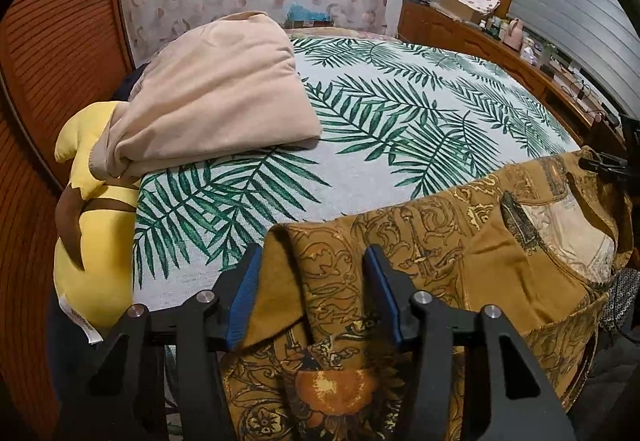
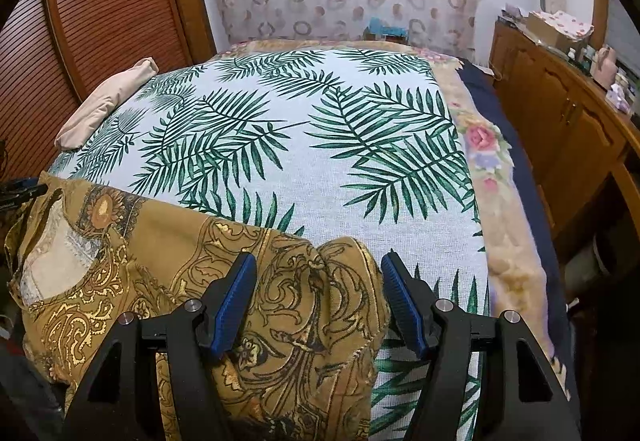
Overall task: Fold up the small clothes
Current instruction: 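Grasp the shirt's hem edge with both grippers, then lift the shirt high with both grippers, shaking it out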
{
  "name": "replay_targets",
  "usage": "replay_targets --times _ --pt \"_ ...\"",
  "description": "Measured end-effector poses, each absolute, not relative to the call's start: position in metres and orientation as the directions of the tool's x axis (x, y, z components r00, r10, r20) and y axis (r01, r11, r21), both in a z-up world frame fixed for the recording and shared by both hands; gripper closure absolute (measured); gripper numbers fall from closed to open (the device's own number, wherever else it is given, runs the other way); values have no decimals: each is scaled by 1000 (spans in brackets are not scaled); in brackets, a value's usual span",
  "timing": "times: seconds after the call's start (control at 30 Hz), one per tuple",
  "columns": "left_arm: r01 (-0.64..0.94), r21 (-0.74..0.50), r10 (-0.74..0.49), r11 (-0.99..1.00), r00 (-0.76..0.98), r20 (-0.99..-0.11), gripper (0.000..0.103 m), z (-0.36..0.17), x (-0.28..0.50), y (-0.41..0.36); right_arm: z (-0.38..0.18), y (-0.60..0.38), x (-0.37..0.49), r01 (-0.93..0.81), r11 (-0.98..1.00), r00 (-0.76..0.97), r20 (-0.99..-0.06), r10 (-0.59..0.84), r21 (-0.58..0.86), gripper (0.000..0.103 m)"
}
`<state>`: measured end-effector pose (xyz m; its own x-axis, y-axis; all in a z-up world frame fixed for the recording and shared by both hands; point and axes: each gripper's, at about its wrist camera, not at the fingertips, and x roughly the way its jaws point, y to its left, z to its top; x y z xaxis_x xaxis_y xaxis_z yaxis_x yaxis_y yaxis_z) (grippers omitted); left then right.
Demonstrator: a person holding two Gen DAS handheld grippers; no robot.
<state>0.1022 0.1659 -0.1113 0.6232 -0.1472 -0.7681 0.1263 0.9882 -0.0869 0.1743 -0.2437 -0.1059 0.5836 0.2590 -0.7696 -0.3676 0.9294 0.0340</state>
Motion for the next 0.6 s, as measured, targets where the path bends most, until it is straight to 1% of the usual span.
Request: replay_targets --times 0.1,0.17,0.2,0.23,0.27,0.3,0.33,0.4,0.47,0.6 --pt "132 -85 -149 988 621 -770 50 -111 103 166 -106 -242 170 -390 920 575 -769 279 42 55" --pt "127 -96 -154 987 618 -771 52 -111 105 167 -105 -240 167 -408 912 560 -774 295 52 72" --pt "126 -105 -161 986 616 -771 60 -111 105 167 -105 -240 166 -416 908 552 -777 302 57 78" --pt "132 -123 -178 984 613 -770 73 -110 106 167 -105 -239 164 -429 901 541 -780 315 66 88" --pt "146 -131 -193 981 606 -772 79 -109 106 165 -104 -238 162 -443 894 534 -779 328 72 90" --pt "154 -107 -180 982 607 -774 85 -108 103 160 -102 -238 159 -449 891 537 -775 331 70 92" --pt "159 -43 -134 986 620 -773 89 -105 97 152 -100 -238 156 -450 890 544 -769 335 69 93" --pt "177 -18 -130 984 649 -750 90 -92 83 141 -89 -241 148 -432 900 577 -747 330 64 94" --pt "185 -39 -157 982 680 -716 90 -76 69 139 -69 -244 135 -439 896 601 -717 353 73 95" --pt "204 -52 -192 978 761 -620 91 -26 29 136 -24 -246 97 -470 882 653 -655 380 43 96"
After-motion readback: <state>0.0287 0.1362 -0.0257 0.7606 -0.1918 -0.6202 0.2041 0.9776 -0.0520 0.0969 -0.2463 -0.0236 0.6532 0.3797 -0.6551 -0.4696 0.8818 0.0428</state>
